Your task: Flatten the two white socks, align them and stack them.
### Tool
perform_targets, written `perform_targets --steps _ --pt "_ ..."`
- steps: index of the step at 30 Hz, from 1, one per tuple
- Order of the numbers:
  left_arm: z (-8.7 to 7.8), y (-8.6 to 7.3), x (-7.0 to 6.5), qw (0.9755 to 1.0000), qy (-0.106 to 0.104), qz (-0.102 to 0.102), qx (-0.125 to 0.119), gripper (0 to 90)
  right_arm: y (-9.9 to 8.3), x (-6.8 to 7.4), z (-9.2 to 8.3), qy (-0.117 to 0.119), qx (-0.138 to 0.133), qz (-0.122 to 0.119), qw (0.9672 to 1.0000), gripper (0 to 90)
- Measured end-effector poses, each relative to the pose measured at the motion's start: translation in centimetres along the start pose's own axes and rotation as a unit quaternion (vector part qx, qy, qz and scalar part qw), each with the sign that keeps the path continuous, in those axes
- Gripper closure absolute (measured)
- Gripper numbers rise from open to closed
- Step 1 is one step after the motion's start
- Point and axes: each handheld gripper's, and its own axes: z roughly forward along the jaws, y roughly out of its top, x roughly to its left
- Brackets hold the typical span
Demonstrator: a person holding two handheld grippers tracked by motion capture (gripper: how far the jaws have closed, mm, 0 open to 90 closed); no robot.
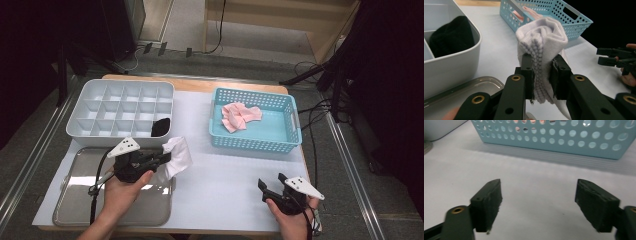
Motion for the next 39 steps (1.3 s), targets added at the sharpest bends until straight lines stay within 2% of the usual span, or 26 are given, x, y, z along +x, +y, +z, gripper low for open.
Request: perform_targets --steps 2,4,7,9,13,19,26,32,36,39 --pt "-0.3 0.1 0.2 1.0000 0.003 0.000 -0.002 75.7 -0.2 -0.5 -0.4 0.000 -0.013 -0.003 0.9999 15.3" --pt "-0.5 0.3 0.4 1.0000 0.006 0.000 -0.007 75.7 -0.3 -1.0 -0.8 0.003 -0.025 0.007 0.9997 14.7" --pt "-0.9 0.5 0.7 0.9999 0.009 -0.004 -0.011 75.7 -0.5 -1.4 -1.2 -0.018 -0.031 0.011 0.9993 15.0" --pt "-1.2 0.7 1.1 0.9998 0.011 -0.005 -0.015 75.7 -0.5 -1.7 -1.4 -0.020 -0.034 0.013 0.9991 15.4" --pt "-1.9 1.1 1.6 0.9996 0.018 -0.007 -0.023 75.7 -0.6 -2.0 -1.5 -0.026 -0.036 0.028 0.9986 17.6" --pt "-3.3 2.5 2.5 0.9988 0.027 -0.010 -0.040 75.7 -0.6 -1.8 -1.4 -0.034 -0.030 0.026 0.9986 18.2" --pt "-4.4 3.7 4.2 0.9973 0.044 -0.018 -0.057 75.6 -0.6 -1.9 -1.3 -0.037 -0.027 0.028 0.9986 18.8" --pt "-4.3 4.4 6.2 0.9954 0.069 -0.027 -0.062 75.6 -0.6 -1.9 -1.3 -0.037 -0.026 0.029 0.9985 19.4" --pt "-3.4 4.5 7.8 0.9935 0.092 -0.038 -0.057 75.6 -0.6 -1.9 -1.3 -0.038 -0.026 0.031 0.9985 19.5" --pt "-2.6 4.3 9.2 0.9911 0.112 -0.052 -0.050 75.5 -0.6 -1.9 -1.3 -0.037 -0.027 0.031 0.9985 19.7"
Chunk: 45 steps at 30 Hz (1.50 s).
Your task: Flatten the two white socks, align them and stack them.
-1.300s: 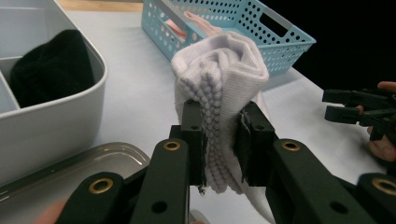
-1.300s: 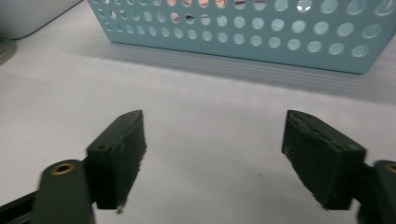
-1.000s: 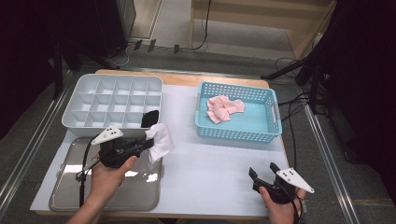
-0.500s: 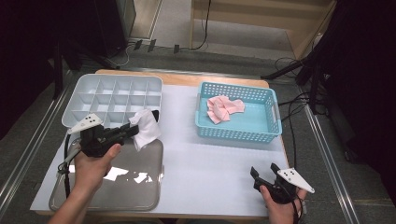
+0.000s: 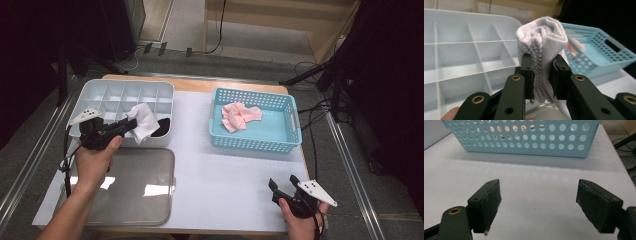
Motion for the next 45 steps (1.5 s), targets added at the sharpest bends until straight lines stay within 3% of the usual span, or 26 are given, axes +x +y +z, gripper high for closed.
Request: perform_targets --steps 5,9,10,12,14,17,21,23,24,25,27,28,30,32,34,35,36,37,39,41,42,45 --pt "1.5 -0.3 1.2 0.9993 0.036 -0.011 0.003 75.4 0.0 0.0 0.0 0.001 0.002 -0.002 1.0000 20.1" --pt "2.4 -0.6 1.5 0.9975 0.070 0.004 0.011 75.3 0.0 0.0 0.0 0.000 0.002 0.000 1.0000 20.3" --pt "2.6 -0.8 1.5 0.9962 0.085 0.014 0.015 75.3 0.0 0.0 0.0 0.001 0.002 0.000 1.0000 20.3" --pt "2.9 -1.0 1.5 0.9951 0.096 0.019 0.017 75.3 0.0 0.0 0.0 0.001 0.002 0.001 1.0000 20.4" --pt "3.2 -1.2 1.2 0.9928 0.111 0.039 0.025 75.3 0.0 0.0 0.0 0.001 0.002 -0.001 1.0000 20.4" --pt "3.4 -1.4 0.4 0.9853 0.147 0.078 0.038 75.3 0.0 0.0 0.0 0.001 0.002 0.000 1.0000 20.4" --pt "3.5 -1.5 -0.7 0.9710 0.193 0.134 0.044 75.3 0.0 0.0 0.0 0.000 0.002 -0.001 1.0000 20.6" --pt "3.5 -1.4 -0.8 0.9701 0.197 0.135 0.044 75.3 0.0 0.0 0.0 0.000 0.002 0.000 1.0000 20.7" --pt "3.7 -1.4 -0.9 0.9680 0.201 0.143 0.046 75.3 0.0 0.0 0.0 0.000 0.002 0.000 1.0000 20.7" --pt "3.9 -1.6 -1.2 0.9628 0.207 0.165 0.054 75.3 0.0 0.0 0.0 -0.001 0.001 0.000 1.0000 20.8" --pt "4.3 -1.7 -1.6 0.9585 0.208 0.185 0.064 75.3 0.0 0.0 0.0 -0.001 0.003 0.001 1.0000 21.0" --pt "4.4 -1.6 -1.7 0.9611 0.195 0.181 0.074 75.2 0.0 0.1 0.0 -0.002 0.004 0.002 1.0000 21.1" --pt "4.6 -1.3 -1.4 0.9699 0.164 0.156 0.089 75.3 0.0 0.1 0.0 -0.002 0.004 0.002 1.0000 21.3" --pt "4.8 -1.2 -1.1 0.9736 0.146 0.141 0.105 75.3 0.0 0.1 0.0 -0.002 0.004 0.003 1.0000 21.3" --pt "4.9 -0.9 -0.5 0.9801 0.116 0.110 0.118 75.3 0.0 0.1 0.0 -0.002 0.004 0.002 1.0000 21.5" --pt "5.1 -0.6 0.1 0.9826 0.089 0.088 0.138 75.2 0.0 0.1 0.1 -0.002 0.004 0.003 1.0000 21.5" --pt "5.2 -0.4 0.5 0.9831 0.066 0.067 0.157 75.1 0.0 0.1 0.1 -0.002 0.005 0.004 1.0000 21.7" --pt "5.4 -0.1 0.8 0.9817 0.052 0.057 0.174 75.0 0.0 0.1 0.1 -0.003 0.005 0.004 1.0000 21.9" --pt "5.6 0.6 1.4 0.9762 0.036 0.043 0.210 74.1 0.0 0.0 0.1 -0.003 0.006 0.003 1.0000 22.1" --pt "5.6 1.3 1.6 0.9737 0.033 0.036 0.223 70.1 0.0 0.1 0.1 -0.003 0.006 0.004 1.0000 22.1" --pt "5.4 1.5 1.7 0.9746 0.032 0.034 0.219 66.2 0.0 0.1 0.1 -0.003 0.005 0.004 1.0000 22.1" --pt "4.3 2.4 2.0 0.9831 0.022 0.003 0.182 49.6 0.0 0.0 0.1 -0.002 0.003 0.003 1.0000 22.1"
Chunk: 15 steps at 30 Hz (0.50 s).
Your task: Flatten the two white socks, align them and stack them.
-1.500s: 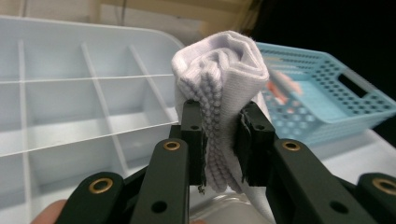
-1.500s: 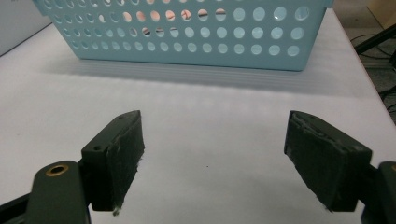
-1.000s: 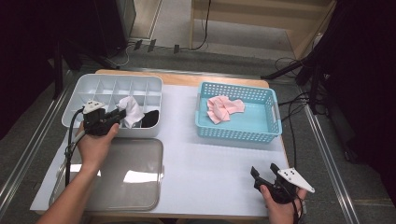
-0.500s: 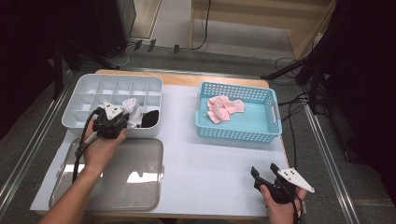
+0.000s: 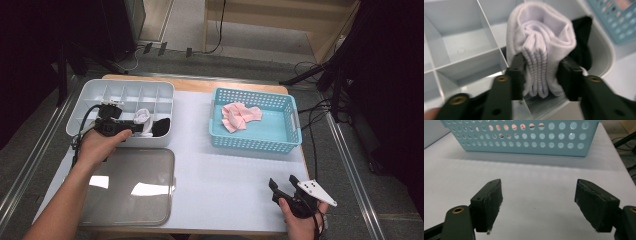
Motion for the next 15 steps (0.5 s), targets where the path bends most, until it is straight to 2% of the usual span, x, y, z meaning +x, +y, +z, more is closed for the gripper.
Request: perform_targets --steps 1,3,5,7,9,11,13,15 --pt "-0.4 0.2 0.1 0.9998 0.000 -0.012 -0.017 42.8 0.0 0.0 0.0 0.000 0.001 0.001 1.0000 22.1" --pt "-0.8 0.6 0.0 0.9988 0.010 -0.021 -0.043 32.0 0.0 0.0 0.0 0.000 0.002 0.001 1.0000 22.1" --pt "-0.2 1.2 -0.3 0.9992 0.006 -0.016 -0.038 27.7 0.0 0.0 0.1 0.001 0.002 0.000 1.0000 22.1" --pt "0.9 1.8 -0.7 0.9996 0.019 -0.004 -0.020 28.5 0.0 0.0 0.1 0.001 0.002 0.000 1.0000 22.1" --pt "1.8 2.1 -0.7 0.9991 0.041 0.004 -0.001 42.6 0.0 0.0 0.1 0.000 0.002 -0.001 1.0000 22.1" --pt "2.2 2.2 -0.5 0.9995 0.028 0.007 0.015 65.6 0.0 0.0 0.1 0.000 0.002 -0.001 1.0000 22.1" --pt "2.1 2.1 -0.4 0.9988 0.025 0.025 0.035 74.4 0.0 -0.1 0.1 0.001 0.002 0.000 1.0000 22.1" --pt "2.4 1.8 -0.2 0.9967 0.030 0.040 0.064 80.2 0.0 -0.1 0.1 0.003 0.005 0.004 1.0000 22.1"
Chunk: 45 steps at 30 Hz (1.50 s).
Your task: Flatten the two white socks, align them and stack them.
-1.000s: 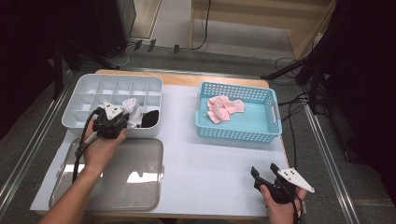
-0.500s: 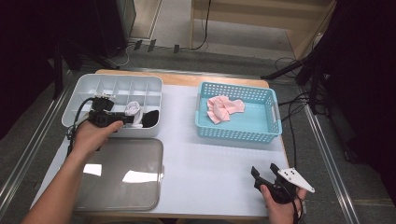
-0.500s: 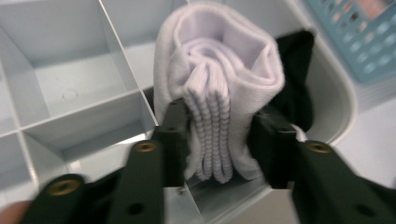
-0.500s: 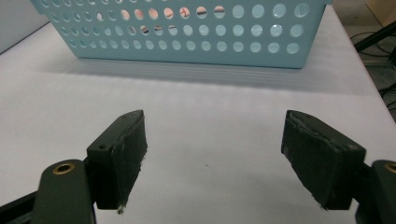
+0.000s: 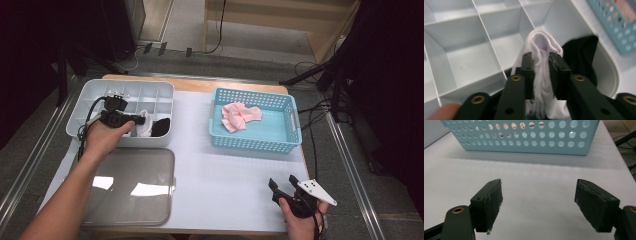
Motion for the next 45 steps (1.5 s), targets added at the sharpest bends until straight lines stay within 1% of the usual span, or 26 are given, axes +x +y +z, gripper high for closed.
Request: perform_targets --steps 1,2,4,6,7,8,9,11,12,14,16,18,19,21,22,23,25,27,29,32,35,36,38,41,43,45 --pt "0.2 -0.1 0.2 0.9999 0.008 0.005 0.011 83.7 0.0 0.0 0.0 0.000 0.001 -0.001 1.0000 22.1" --pt "0.5 -0.2 0.6 0.9999 0.002 0.003 0.015 88.3 0.0 -0.1 0.1 0.000 0.001 -0.002 1.0000 22.1" --pt "0.8 -0.1 1.0 0.9996 -0.010 -0.002 0.026 88.8 0.0 0.0 0.1 -0.001 0.001 -0.003 1.0000 22.1" --pt "1.2 0.3 0.8 0.9988 -0.003 0.012 0.047 89.3 0.0 0.1 0.0 -0.003 0.001 -0.003 1.0000 22.1" --pt "1.5 0.6 0.5 0.9976 0.005 0.025 0.065 89.5 0.0 0.1 0.0 -0.003 0.002 -0.003 1.0000 22.1" --pt "2.0 0.8 0.4 0.9963 0.009 0.031 0.079 89.6 0.0 0.1 0.1 -0.004 0.004 -0.003 1.0000 22.1" --pt "2.5 1.0 0.4 0.9948 0.010 0.031 0.096 89.8 0.0 0.1 0.1 -0.004 0.005 -0.003 1.0000 22.1" --pt "3.2 1.4 0.8 0.9921 0.000 0.019 0.124 90.0 0.0 0.1 0.1 -0.003 0.004 -0.002 1.0000 22.1" --pt "3.3 1.6 0.9 0.9907 -0.003 0.020 0.135 90.0 0.0 0.1 0.1 -0.003 0.003 -0.002 1.0000 22.1" --pt "3.7 1.8 0.7 0.9883 0.007 0.019 0.151 90.0 0.0 0.1 0.1 -0.003 0.003 -0.003 1.0000 22.2" --pt "4.2 2.0 0.0 0.9855 0.025 0.035 0.164 90.0 0.0 0.1 0.1 -0.003 0.004 -0.003 1.0000 22.3" --pt "4.3 2.3 0.0 0.9838 0.025 0.038 0.173 90.0 0.0 0.1 0.1 -0.003 0.004 -0.003 1.0000 22.4" --pt "4.2 2.2 0.1 0.9848 0.023 0.043 0.167 90.0 0.0 0.1 0.1 -0.003 0.004 -0.004 1.0000 22.5" --pt "3.7 1.7 0.4 0.9888 0.009 0.044 0.142 90.0 0.0 0.1 0.1 -0.002 0.004 -0.004 1.0000 22.6" --pt "3.7 1.7 0.4 0.9888 0.009 0.044 0.142 89.2 0.0 0.1 0.1 -0.002 0.004 -0.004 1.0000 22.6" --pt "2.7 1.1 0.8 0.9932 -0.003 0.045 0.108 86.9 0.0 0.1 0.1 -0.001 0.004 -0.002 1.0000 22.6" --pt "1.9 0.6 1.1 0.9960 -0.015 0.035 0.081 83.4 0.0 0.0 0.1 -0.002 0.006 -0.001 1.0000 22.6" --pt "0.9 0.3 1.4 0.9977 -0.023 0.030 0.056 80.4 0.0 -0.1 0.2 -0.003 0.008 0.000 1.0000 22.6" --pt "0.5 0.0 1.5 0.9988 -0.026 0.022 0.036 79.5 0.0 0.0 0.2 -0.004 0.008 -0.001 1.0000 22.7" --pt "-0.1 -0.2 1.5 0.9993 -0.034 0.017 0.006 77.9 0.0 0.1 0.2 -0.007 0.009 0.000 0.9999 22.7" --pt "-0.1 -0.1 0.8 0.9989 -0.023 0.026 -0.031 75.7 0.1 0.0 0.2 -0.006 0.009 0.000 0.9999 22.7" --pt "0.1 0.0 0.5 0.9988 -0.017 0.029 -0.037 75.8 0.1 0.0 0.2 -0.006 0.010 0.000 0.9999 22.7" --pt "0.9 0.2 0.1 0.9990 -0.008 0.033 -0.030 78.3 0.1 0.0 0.2 -0.006 0.009 0.000 0.9999 22.7" --pt "1.7 0.0 -0.6 0.9993 0.003 0.035 -0.008 87.8 0.0 0.0 0.2 -0.005 0.008 -0.001 1.0000 22.6" --pt "1.8 0.0 -0.7 0.9994 0.007 0.032 0.009 89.3 0.0 0.0 0.2 -0.003 0.007 0.000 1.0000 22.6" --pt "2.3 0.0 -0.8 0.9987 0.012 0.038 0.033 89.9 0.0 -0.1 0.2 -0.002 0.009 0.000 1.0000 22.6"
